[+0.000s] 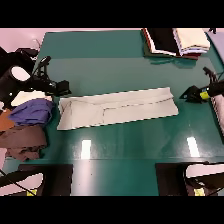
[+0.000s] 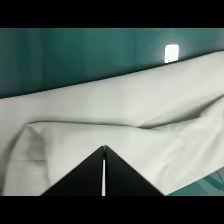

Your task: Fold the shirts.

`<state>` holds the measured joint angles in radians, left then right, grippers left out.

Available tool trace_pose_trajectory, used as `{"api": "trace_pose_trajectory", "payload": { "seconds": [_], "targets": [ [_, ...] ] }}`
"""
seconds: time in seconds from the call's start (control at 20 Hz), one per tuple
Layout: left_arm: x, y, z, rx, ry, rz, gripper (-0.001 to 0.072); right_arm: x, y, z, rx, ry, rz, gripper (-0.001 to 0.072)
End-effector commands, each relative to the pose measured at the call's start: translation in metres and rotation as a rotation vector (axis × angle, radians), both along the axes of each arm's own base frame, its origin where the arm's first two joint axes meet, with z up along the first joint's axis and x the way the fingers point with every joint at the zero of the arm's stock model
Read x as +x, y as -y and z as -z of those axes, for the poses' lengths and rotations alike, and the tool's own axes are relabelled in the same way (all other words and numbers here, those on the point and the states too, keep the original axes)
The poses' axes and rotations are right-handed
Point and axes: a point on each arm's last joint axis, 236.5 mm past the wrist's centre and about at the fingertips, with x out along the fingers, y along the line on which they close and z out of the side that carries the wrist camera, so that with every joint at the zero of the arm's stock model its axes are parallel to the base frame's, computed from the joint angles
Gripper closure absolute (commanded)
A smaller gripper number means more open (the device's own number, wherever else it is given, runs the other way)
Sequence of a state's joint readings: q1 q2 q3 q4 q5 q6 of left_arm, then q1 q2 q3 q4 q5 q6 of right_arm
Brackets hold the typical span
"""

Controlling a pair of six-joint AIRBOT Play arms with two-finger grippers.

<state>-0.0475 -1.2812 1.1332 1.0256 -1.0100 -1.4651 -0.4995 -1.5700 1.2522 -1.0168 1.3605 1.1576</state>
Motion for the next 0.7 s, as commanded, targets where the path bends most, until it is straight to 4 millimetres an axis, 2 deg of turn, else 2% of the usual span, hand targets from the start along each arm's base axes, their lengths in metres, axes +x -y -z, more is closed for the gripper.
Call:
{"api": "trace_pose_trajectory", "payload": {
  "seconds": [0.0,0.1,0.2,0.25,0.35,0.4,0.45,0.55,0.65],
  "targets": [
    [-0.005,0.043,-0.004,-0.052,0.015,0.067,0.0684,-0.016,-0.012,0.032,0.142,-0.056,0.010,0.0210],
    [-0.010,0.074,0.004,-0.054,0.013,0.116,0.0684,-0.003,-0.038,0.039,0.215,-0.028,0.001,0.0264],
    [-0.016,0.103,0.017,-0.066,-0.015,0.134,0.0684,0.011,-0.063,0.040,0.237,0.001,-0.032,0.0265],
    [-0.019,0.118,0.026,-0.069,-0.024,0.145,0.0684,0.017,-0.071,0.038,0.232,0.016,-0.054,0.0318],
    [-0.020,0.146,0.040,-0.069,-0.020,0.172,0.0684,0.029,-0.084,0.027,0.203,0.059,-0.115,0.0573],
    [-0.019,0.157,0.046,-0.067,-0.023,0.187,0.0685,0.037,-0.086,0.014,0.191,0.094,-0.134,0.0659],
    [-0.017,0.169,0.051,-0.066,-0.026,0.204,0.0685,0.046,-0.084,-0.006,0.175,0.143,-0.148,0.0697],
    [-0.012,0.191,0.060,-0.073,-0.041,0.216,0.0685,0.057,-0.088,-0.060,0.173,0.252,-0.181,0.0697],
    [-0.007,0.212,0.071,-0.072,-0.050,0.248,0.0684,0.058,-0.108,-0.127,0.227,0.368,-0.211,0.0697]
  ]
}}
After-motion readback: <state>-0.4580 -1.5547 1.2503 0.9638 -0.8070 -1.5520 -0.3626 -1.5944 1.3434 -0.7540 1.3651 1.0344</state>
